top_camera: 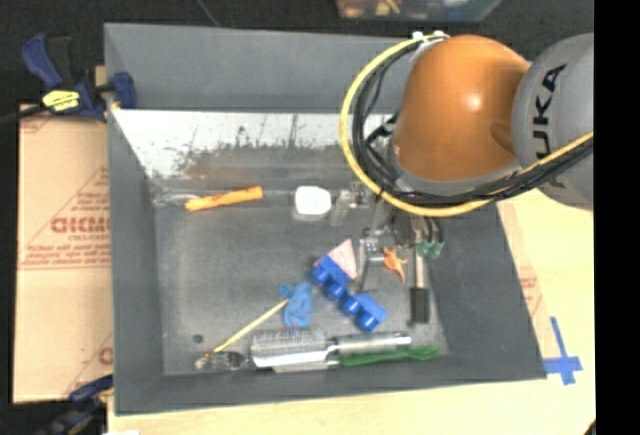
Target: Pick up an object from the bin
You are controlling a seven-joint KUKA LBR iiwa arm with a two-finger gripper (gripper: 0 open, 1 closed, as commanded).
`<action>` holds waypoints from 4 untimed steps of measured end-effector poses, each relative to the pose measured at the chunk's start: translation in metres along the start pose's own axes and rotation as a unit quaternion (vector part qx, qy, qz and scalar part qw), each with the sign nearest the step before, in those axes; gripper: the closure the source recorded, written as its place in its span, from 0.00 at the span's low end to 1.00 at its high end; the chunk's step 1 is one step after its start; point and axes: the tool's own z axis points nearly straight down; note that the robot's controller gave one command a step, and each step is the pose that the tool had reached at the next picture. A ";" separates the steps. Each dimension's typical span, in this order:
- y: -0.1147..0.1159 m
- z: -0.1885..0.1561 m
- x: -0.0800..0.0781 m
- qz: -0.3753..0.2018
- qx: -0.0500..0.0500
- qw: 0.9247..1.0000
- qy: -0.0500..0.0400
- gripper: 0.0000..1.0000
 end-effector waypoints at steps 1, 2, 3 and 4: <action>-0.057 0.136 -0.007 0.034 0.000 0.999 -0.003 0.00; -0.066 0.095 0.011 0.086 -0.002 0.996 -0.005 0.00; -0.059 0.150 0.004 0.064 0.001 0.998 0.000 0.00; -0.071 0.179 0.012 0.170 -0.002 0.985 -0.011 0.00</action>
Offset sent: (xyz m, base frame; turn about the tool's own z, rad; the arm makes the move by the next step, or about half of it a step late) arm -0.0126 -0.0676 -0.0901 0.1818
